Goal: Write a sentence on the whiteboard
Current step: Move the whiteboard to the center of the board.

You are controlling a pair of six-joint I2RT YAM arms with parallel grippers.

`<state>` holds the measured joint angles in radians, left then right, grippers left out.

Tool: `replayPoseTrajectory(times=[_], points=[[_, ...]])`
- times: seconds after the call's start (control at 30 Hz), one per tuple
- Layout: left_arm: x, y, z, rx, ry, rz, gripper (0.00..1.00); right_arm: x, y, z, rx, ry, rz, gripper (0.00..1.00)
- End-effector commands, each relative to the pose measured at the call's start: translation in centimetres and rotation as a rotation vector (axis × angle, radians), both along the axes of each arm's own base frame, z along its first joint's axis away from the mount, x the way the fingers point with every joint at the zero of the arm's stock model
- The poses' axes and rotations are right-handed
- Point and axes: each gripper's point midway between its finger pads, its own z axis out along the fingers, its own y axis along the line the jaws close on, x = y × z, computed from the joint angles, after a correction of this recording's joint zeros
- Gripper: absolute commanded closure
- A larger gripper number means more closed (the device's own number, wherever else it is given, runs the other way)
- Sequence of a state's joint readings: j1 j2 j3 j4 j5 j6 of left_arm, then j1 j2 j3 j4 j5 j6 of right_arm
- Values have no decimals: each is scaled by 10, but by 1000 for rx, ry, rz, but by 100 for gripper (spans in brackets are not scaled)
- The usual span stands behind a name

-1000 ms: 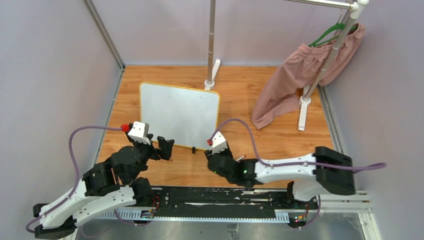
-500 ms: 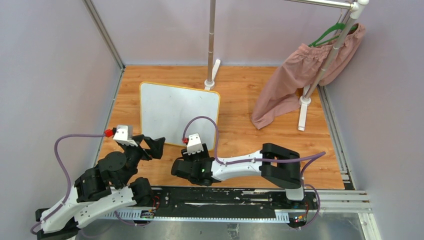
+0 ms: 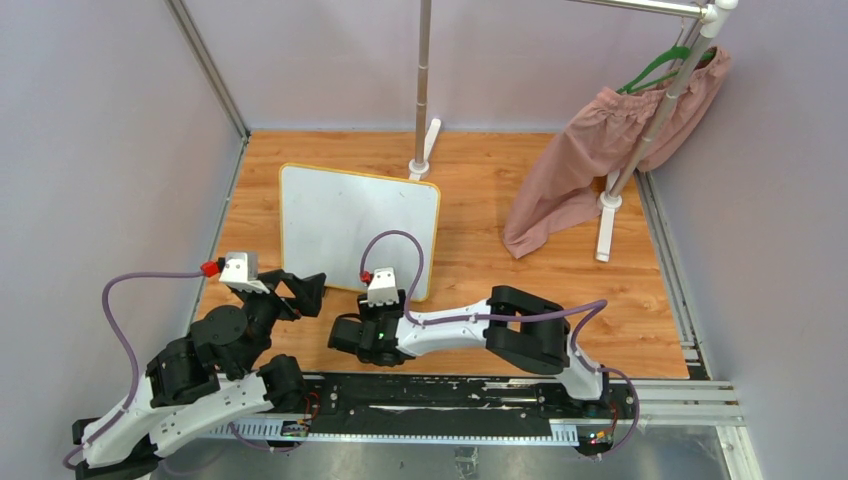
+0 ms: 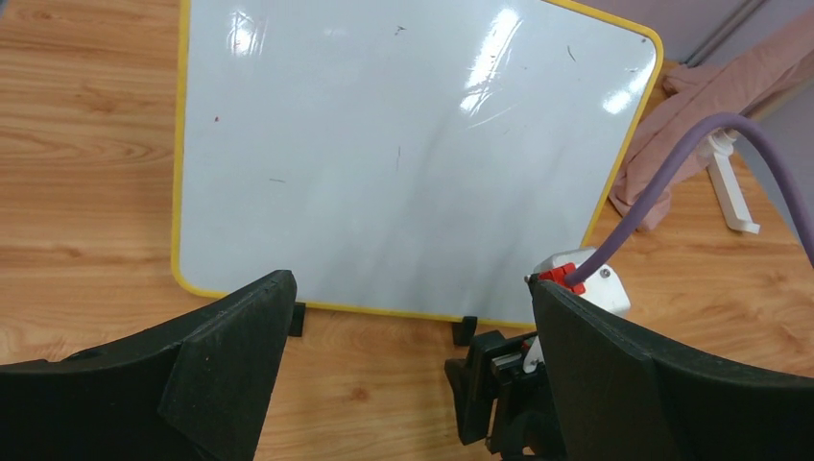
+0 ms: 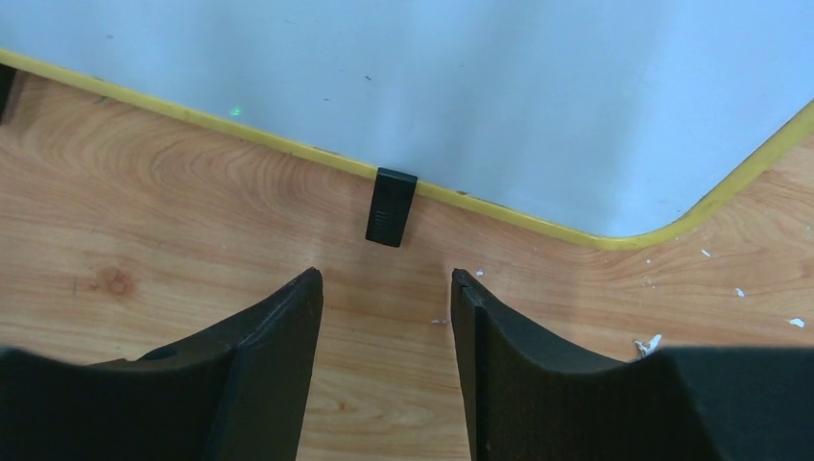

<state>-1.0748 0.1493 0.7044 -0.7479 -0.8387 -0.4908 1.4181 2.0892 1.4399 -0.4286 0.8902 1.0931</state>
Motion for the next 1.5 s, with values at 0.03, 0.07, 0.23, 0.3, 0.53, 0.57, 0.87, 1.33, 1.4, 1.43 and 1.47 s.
replayPoseTrajectory(times=[0.03, 0.07, 0.23, 0.3, 0.53, 0.57, 0.87, 1.33, 1.4, 1.43, 1.47], points=[[2, 2, -2, -14, 3, 30, 0, 15, -14, -9, -35, -24, -87, 45], [2, 2, -2, -12, 4, 30, 0, 17, -16, -11, -41, -24, -91, 46], [3, 0, -3, -5, 8, 27, 0, 23, -18, -16, -67, -37, -100, 49], [3, 0, -3, -4, 9, 27, 0, 24, -18, -16, -74, -44, -100, 49], [3, -2, -4, 5, 15, 22, 0, 30, -17, -21, -65, -45, -103, 60], [4, -3, -5, 7, 17, 21, 0, 30, -17, -22, -65, -43, -101, 64], [4, -5, -7, 26, 26, 16, 0, 26, -49, -31, -111, -29, -110, 90], [6, -13, -10, 49, 38, -6, 0, 25, -155, -31, -219, 0, -158, 100], [6, -16, -11, 58, 43, -14, 0, 28, -163, -33, -207, 9, -142, 100], [6, -17, -11, 63, 46, -17, 0, 30, -165, -33, -201, 11, -130, 100], [6, -18, -12, 66, 48, -21, 0, 32, -167, -34, -192, 13, -119, 100]])
